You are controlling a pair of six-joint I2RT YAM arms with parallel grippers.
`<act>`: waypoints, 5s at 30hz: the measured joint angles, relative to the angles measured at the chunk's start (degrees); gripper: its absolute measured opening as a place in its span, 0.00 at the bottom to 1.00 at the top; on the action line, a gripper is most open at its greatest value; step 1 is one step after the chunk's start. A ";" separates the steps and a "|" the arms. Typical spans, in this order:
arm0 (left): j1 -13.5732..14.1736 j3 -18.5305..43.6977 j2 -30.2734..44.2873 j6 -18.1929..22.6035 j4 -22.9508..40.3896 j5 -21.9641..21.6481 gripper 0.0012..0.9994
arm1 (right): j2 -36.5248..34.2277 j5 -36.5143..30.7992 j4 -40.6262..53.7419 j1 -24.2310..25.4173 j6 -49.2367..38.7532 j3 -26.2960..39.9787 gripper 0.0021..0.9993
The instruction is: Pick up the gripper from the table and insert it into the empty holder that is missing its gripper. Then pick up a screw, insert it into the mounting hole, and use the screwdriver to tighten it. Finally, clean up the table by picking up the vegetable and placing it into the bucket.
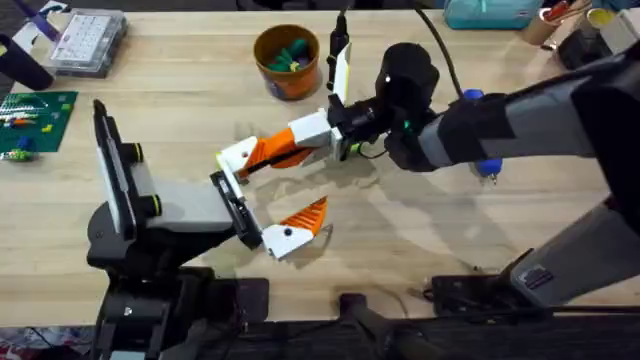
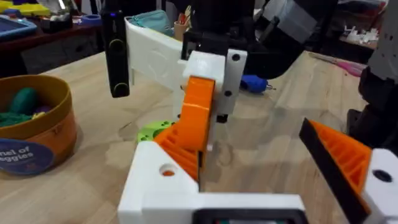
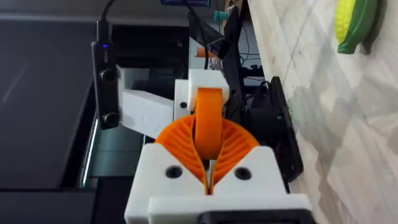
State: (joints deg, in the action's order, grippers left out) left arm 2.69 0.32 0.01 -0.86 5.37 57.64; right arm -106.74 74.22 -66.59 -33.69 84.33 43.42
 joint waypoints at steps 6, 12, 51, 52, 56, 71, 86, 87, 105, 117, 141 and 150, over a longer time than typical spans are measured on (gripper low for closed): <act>-0.06 0.02 0.00 0.00 0.06 0.35 0.99 | 0.00 0.40 0.00 0.00 0.00 0.00 0.02; -0.06 0.07 0.00 0.02 0.24 0.94 0.99 | 0.00 0.91 0.07 0.24 0.02 0.00 0.02; 0.42 0.07 0.00 0.00 0.87 5.61 0.99 | -0.02 0.09 -0.18 -0.31 -0.42 0.48 0.99; 0.42 0.07 0.00 0.00 0.89 5.76 0.99 | 0.00 0.09 -0.15 -0.33 -0.39 0.48 0.99; 0.42 0.07 0.00 0.00 0.91 6.00 0.99 | 0.00 -0.04 -0.18 -0.26 -0.39 0.48 0.99; 0.42 0.07 0.00 0.00 0.96 6.24 0.99 | 0.00 -2.61 -0.85 6.38 -3.03 0.48 1.00; 0.42 0.07 0.00 0.02 0.98 6.32 0.99 | 0.00 -10.74 19.50 16.39 -28.55 16.81 1.00; 0.42 0.07 0.00 0.00 1.02 6.45 0.99 | -0.06 -11.51 23.62 16.89 -31.21 18.35 1.00; 0.42 0.07 0.00 0.00 1.09 6.98 0.99 | 16.06 -33.91 96.72 20.80 -77.77 37.46 1.00; 0.42 0.07 0.00 0.00 1.09 7.07 0.99 | 32.78 -54.97 123.03 17.70 -87.74 37.99 1.00; 0.42 0.07 0.00 0.00 1.09 7.07 0.99 | 19.23 -69.08 129.28 8.58 -85.59 38.02 1.00; 0.42 0.07 0.00 0.00 1.09 7.07 0.99 | 20.55 -69.91 119.58 7.06 -82.63 30.89 1.00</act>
State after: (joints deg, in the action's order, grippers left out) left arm 3.11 0.38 0.01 -0.86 6.46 64.71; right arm -86.19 4.30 52.99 -26.64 1.71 74.31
